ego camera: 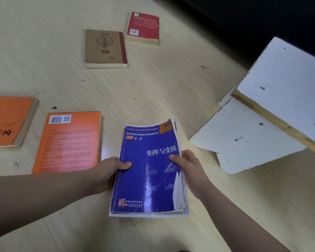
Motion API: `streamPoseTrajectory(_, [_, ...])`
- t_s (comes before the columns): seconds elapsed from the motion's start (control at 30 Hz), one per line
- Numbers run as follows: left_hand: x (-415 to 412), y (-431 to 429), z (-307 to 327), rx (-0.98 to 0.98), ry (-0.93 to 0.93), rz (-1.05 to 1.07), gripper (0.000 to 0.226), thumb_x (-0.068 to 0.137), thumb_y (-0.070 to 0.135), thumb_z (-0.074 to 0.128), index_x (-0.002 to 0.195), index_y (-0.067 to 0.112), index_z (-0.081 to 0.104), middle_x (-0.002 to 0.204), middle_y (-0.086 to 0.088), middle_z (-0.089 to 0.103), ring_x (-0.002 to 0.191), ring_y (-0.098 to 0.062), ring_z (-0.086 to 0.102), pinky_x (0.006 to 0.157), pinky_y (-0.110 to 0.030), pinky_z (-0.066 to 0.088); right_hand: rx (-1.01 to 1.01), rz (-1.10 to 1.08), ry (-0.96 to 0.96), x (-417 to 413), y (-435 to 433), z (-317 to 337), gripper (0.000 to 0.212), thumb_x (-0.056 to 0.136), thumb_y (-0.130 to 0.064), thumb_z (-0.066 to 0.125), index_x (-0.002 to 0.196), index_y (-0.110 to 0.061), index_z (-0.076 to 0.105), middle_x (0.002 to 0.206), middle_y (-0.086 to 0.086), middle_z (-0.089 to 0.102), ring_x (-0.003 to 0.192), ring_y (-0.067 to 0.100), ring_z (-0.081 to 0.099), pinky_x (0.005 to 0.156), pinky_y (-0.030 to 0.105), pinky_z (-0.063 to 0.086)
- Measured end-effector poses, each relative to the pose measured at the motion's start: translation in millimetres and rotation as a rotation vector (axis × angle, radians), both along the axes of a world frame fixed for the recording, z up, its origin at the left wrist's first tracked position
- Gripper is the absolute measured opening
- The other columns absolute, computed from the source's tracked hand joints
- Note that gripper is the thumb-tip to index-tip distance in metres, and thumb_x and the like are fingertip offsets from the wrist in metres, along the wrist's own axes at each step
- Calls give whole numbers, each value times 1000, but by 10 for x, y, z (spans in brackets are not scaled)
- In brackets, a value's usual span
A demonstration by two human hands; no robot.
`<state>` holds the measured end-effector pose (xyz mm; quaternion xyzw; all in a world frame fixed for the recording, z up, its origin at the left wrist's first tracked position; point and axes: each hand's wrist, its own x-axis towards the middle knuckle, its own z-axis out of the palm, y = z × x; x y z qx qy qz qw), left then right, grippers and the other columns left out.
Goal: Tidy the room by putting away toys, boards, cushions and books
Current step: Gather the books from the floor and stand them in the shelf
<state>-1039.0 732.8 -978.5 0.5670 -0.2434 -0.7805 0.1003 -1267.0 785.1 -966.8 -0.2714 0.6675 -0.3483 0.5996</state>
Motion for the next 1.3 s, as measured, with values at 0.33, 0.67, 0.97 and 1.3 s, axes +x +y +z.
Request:
streamPoseTrajectory(0.33, [9, -1, 18, -80, -113, 56, 33, 89, 16, 63, 116, 2, 49, 105, -15, 70, 91, -32, 70, 63, -36, 55, 48, 277, 344, -41, 82, 40, 50, 86, -52, 59, 123, -31, 33, 105, -7, 68, 83, 12, 70, 50, 15, 48])
streamPoseTrajectory(0.67, [64, 36, 53, -222, -110, -59, 37, 85, 5, 65, 117, 11, 47, 111, -7, 65, 98, -26, 67, 70, -37, 56, 112, 418, 291, -90, 118, -106, 47, 81, -47, 68, 116, -19, 53, 107, -13, 66, 92, 9, 69, 70, 20, 57])
streamPoseTrajectory(0.97, [-103, -250, 391, -850, -252, 129, 36, 81, 0, 69, 104, 20, 49, 103, 0, 66, 95, -18, 66, 81, -38, 54, -353, 176, 674, 32, -189, 407, 36, 89, -39, 62, 115, -16, 51, 106, -13, 61, 94, 10, 62, 76, 34, 57])
streamPoseTrajectory(1.3, [-128, -315, 400, -1004, -371, 169, 43, 76, -6, 70, 104, 21, 52, 90, 15, 61, 83, -3, 60, 67, -15, 46, -408, 94, 863, 101, -320, 275, 25, 89, -30, 65, 104, -12, 57, 80, -7, 60, 75, 25, 59, 65, 37, 47])
